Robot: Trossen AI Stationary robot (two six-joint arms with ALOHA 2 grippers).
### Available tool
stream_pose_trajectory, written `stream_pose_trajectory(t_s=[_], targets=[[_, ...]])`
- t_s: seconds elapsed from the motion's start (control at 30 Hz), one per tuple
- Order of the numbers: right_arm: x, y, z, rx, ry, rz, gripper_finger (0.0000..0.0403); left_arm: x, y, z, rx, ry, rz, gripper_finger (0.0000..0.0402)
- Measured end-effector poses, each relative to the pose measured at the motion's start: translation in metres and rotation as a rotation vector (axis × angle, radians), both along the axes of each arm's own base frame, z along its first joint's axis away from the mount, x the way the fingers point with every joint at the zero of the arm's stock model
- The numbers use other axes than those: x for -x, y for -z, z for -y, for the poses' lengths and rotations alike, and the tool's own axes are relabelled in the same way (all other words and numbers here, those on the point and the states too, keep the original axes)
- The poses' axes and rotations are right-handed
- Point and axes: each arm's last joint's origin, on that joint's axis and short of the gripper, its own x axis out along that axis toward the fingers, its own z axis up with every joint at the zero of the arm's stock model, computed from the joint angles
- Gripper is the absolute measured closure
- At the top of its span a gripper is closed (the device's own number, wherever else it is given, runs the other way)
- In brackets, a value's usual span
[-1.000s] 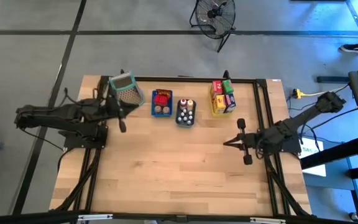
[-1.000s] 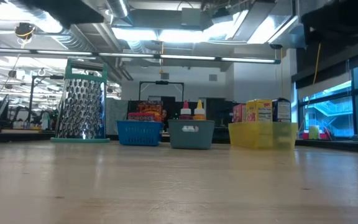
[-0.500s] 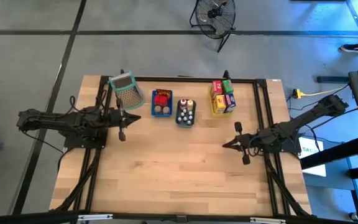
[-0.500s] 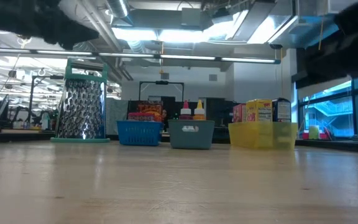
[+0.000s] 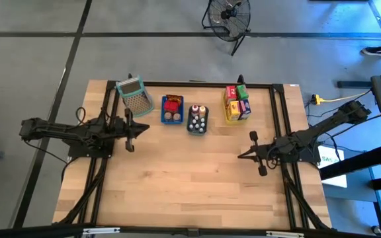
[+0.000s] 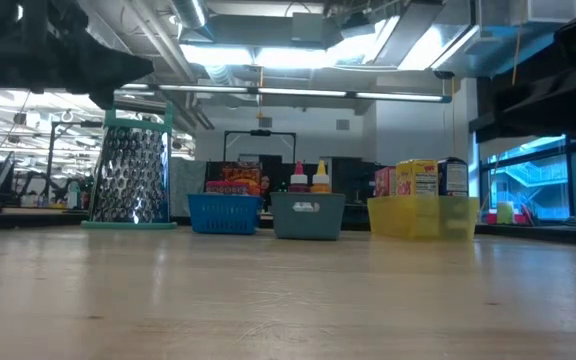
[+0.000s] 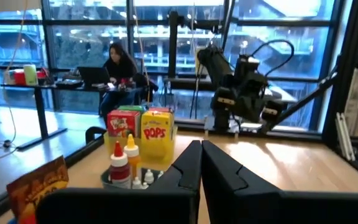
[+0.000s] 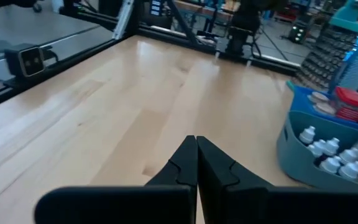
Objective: Pick & Place Kitchen Items
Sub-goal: Return to Home Position
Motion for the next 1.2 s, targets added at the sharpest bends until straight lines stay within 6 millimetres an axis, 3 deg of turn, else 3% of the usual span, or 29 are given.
stream_pose_trajectory(t_s=[0.23, 0.47, 0.7, 1.2], targets=[[0.000, 0.000, -0.001, 0.020, -0.034, 0.000, 0.0403, 0.000, 0.001, 0.000, -0.015, 0.004, -0.004, 0.0398], [0.001, 0.001, -0.001, 0.035, -0.036, -0.014, 0.0403, 0.008, -0.004, -0.006, 0.002, -0.208, 0.053, 0.0400], [0.004, -0.001, 0.001, 0.017, -0.038, 0.000, 0.0403, 0.019, -0.001, -0.003, 0.038, -0.095, 0.051, 0.0400], [0.007, -0.006, 0.003, -0.011, -0.037, 0.030, 0.0403, 0.017, 0.014, 0.005, 0.203, 0.176, -0.083, 0.0397]])
